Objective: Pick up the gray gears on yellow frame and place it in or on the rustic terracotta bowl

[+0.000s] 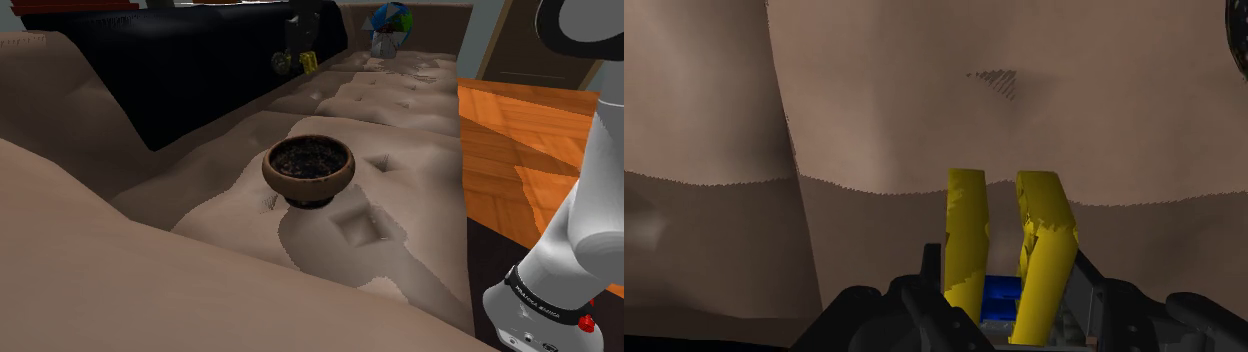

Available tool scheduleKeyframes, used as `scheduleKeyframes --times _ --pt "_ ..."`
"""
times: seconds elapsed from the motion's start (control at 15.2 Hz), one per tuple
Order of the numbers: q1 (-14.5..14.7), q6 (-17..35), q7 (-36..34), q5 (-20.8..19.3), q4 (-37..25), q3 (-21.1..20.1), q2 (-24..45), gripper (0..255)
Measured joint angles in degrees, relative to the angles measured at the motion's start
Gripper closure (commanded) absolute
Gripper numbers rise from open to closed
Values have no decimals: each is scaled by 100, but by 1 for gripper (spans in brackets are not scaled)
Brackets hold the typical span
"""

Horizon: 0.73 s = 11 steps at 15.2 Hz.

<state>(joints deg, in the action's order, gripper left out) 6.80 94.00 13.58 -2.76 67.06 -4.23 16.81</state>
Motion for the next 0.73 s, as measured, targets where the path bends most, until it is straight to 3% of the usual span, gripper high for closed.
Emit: scheduleKeyframes --times 0.46,0.73 --pt "326 384 -601 -11 1807 -235 -1406 255" --pt "508 431 -969 0 2426 -412 -1964 255"
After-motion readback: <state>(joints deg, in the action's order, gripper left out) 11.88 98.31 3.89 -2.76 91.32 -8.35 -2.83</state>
